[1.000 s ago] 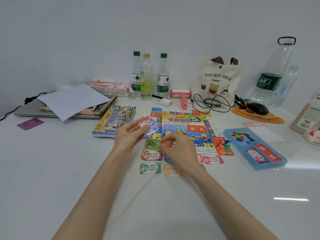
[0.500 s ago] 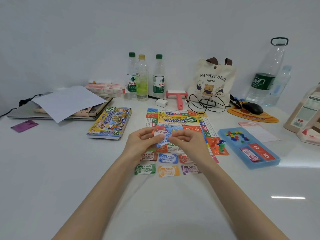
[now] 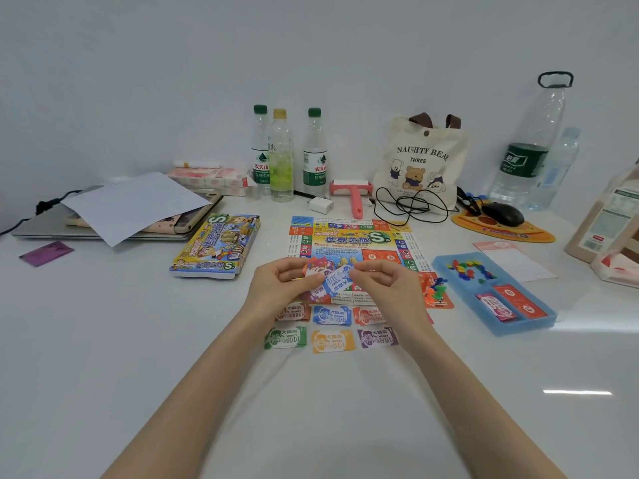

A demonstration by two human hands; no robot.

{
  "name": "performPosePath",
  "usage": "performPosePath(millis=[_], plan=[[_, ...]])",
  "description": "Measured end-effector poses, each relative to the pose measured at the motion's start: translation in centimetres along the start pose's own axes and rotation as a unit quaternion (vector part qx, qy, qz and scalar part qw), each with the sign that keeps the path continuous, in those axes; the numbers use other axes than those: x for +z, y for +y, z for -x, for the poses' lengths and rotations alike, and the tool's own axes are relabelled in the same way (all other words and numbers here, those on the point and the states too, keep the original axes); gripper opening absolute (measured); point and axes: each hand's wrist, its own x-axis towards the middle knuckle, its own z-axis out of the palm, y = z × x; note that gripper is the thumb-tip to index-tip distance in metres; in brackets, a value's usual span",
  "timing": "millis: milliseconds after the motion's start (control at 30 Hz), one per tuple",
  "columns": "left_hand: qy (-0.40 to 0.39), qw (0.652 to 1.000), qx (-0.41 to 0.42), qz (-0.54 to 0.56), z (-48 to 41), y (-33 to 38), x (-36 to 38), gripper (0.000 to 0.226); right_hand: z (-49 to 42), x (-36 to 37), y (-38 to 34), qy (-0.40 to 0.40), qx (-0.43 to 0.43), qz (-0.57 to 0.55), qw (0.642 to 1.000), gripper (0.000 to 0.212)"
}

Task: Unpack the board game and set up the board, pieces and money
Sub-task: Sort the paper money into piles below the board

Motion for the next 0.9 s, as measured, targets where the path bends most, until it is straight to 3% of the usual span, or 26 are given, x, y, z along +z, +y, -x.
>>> performPosePath(millis=[267, 433, 600, 900], plan=[[0.003, 1.0, 0.006, -0.008, 0.2, 0.2, -0.1, 0.03, 0.1, -0.1, 0.2, 0.003, 0.011, 0.007, 1.0, 0.008], [-0.017, 0.999, 0.019, -0.022, 0.6, 0.5, 0.2, 0.034, 0.2, 0.3, 0.1, 0.026, -0.082, 0.071, 0.994, 0.004], [-0.025, 0.999, 0.026, -0.026, 0.9, 0.7, 0.6, 0.027, 0.3, 1.1, -0.3, 0.037, -0.119, 0.071, 0.99, 0.007], [0.015, 0.998, 0.011, 0.061, 0.3, 0.5, 0.3, 0.031, 0.5, 1.4, -0.2, 0.01, -0.053, 0.036, 0.998, 0.017]])
